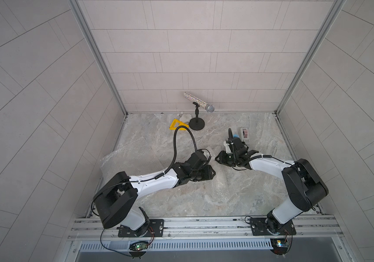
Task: Wrap vases in bubble wrap
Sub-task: Wrap the vase in bubble wrap.
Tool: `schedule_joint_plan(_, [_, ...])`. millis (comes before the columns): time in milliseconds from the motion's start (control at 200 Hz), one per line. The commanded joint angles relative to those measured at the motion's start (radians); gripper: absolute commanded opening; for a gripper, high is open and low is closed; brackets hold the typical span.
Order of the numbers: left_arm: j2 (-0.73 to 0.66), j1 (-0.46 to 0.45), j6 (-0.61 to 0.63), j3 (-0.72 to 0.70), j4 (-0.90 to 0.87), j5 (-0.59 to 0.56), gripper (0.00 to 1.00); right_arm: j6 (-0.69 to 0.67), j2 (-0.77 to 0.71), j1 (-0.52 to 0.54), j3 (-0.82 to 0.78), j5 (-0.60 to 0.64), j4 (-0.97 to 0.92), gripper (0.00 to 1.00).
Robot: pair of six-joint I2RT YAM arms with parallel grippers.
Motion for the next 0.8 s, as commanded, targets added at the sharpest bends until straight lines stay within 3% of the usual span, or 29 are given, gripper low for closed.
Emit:
schedule_joint_plan(0, [-0.076, 0.004, 0.069, 0.01, -0.093, -0.029, 0.45, 0.108, -0.014, 0.041, -0.014, 0.109, 0.036, 0.29])
schedule_joint_plan(240, [-0.178, 0.022, 0.195, 0.042, -0.28, -0.136, 0.45, 0.227, -0.005, 0.098, -0.011, 0.201, 0.123, 0.2])
schedule_joint_plan(350, [-0.176, 0.021, 0.196, 0.052, -0.287, -0.151, 0.52, 0.269, -0.002, 0.099, -0.027, 0.209, 0.172, 0.17])
schedule_joint_plan(570, [-0.042, -0.031, 0.178, 0.146, -0.265, -0.123, 0.68, 0.257, -0.02, 0.098, -0.044, 0.225, 0.151, 0.15])
schedule_joint_plan(791, [0.083, -0.112, 0.147, 0.212, -0.294, -0.258, 0.66, 0.253, -0.022, 0.09, -0.064, 0.21, 0.156, 0.14])
